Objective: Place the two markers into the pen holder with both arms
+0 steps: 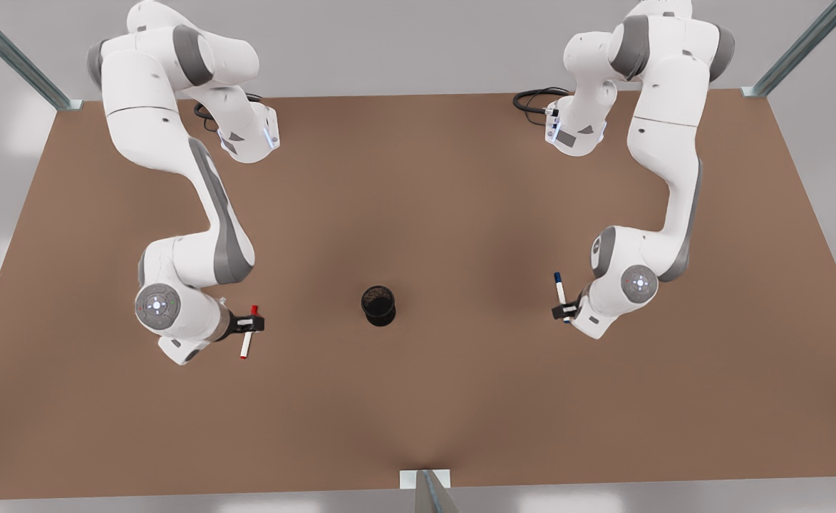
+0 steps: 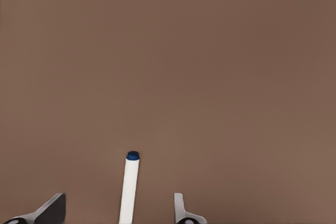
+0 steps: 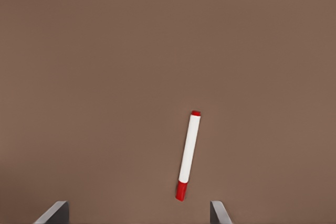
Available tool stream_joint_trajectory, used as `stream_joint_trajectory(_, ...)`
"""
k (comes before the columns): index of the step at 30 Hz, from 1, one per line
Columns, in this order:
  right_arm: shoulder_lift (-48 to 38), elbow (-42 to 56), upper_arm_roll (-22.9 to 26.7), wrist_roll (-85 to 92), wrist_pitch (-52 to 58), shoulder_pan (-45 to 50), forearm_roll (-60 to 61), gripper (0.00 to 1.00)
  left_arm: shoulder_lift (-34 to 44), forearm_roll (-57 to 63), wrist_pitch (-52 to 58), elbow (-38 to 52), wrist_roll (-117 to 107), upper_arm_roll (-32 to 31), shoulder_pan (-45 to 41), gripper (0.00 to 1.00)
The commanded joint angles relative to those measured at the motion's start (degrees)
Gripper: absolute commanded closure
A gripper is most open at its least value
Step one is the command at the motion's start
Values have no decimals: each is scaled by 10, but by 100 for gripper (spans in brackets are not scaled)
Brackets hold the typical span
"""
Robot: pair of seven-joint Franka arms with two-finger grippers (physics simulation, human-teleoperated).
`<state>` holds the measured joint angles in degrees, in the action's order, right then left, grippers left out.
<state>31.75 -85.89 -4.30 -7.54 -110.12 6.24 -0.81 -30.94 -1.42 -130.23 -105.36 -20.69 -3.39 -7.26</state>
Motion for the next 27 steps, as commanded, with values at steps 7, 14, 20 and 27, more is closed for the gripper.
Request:
stream_joint_trajectory(7, 58, -15, 0, -80, -125, -35, 16, 0, -44, 3, -100, -13, -75, 1, 1, 4)
stream_joint_trajectory(14, 98, -15, 0, -79, -152, -49, 15, 0, -48, 13, -100, -20, -66, 1, -1, 39)
stream_joint_trajectory(20, 118, -13, 2, -102, -154, -43, 11, 0, -53, 13, -100, -20, -62, 1, -2, 46)
stream_joint_trajectory(27, 138, -12, 5, -102, -166, -44, -8, 15, -54, 13, -100, -20, -58, 1, -2, 64)
